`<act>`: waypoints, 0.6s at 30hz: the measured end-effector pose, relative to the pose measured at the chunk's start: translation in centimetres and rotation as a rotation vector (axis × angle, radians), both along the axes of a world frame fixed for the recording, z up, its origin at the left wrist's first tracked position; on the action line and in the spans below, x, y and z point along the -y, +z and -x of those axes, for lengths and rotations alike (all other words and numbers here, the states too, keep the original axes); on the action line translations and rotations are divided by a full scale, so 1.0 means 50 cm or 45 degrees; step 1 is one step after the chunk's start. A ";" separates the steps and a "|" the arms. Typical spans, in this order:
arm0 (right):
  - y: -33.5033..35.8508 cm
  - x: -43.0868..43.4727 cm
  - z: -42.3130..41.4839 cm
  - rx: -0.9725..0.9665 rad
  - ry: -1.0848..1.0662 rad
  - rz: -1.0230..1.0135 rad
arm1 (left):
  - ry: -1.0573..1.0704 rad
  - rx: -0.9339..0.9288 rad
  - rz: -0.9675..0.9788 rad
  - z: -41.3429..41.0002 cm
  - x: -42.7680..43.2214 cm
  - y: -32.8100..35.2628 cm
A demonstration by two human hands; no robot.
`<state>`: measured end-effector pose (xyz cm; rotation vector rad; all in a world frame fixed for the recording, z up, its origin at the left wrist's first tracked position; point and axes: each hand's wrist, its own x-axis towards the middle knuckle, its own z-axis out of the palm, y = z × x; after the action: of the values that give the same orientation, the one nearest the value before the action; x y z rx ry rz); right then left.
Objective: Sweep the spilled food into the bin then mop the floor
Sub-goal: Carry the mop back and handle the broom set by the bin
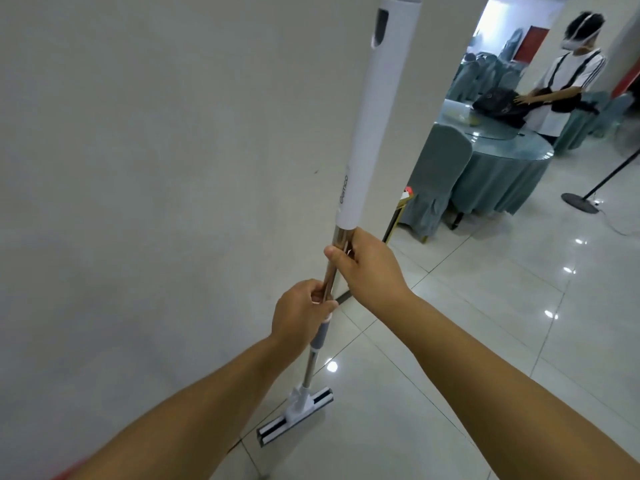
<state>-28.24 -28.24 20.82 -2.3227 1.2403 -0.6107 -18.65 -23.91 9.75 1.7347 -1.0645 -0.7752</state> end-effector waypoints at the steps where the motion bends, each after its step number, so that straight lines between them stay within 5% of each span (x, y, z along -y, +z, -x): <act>1: -0.001 0.033 -0.007 -0.007 -0.007 -0.023 | 0.005 0.002 0.006 -0.006 0.031 -0.002; 13: -0.045 0.391 -0.036 -0.051 0.127 -0.082 | 0.021 0.217 -0.056 -0.032 0.364 -0.056; 18: -0.063 0.534 -0.062 -0.087 0.329 -0.072 | 0.207 0.134 -0.116 -0.040 0.479 -0.077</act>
<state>-25.16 -54.92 17.70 -2.4200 0.9496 -0.4058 -16.64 -47.86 5.92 1.9309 -0.9557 -0.6450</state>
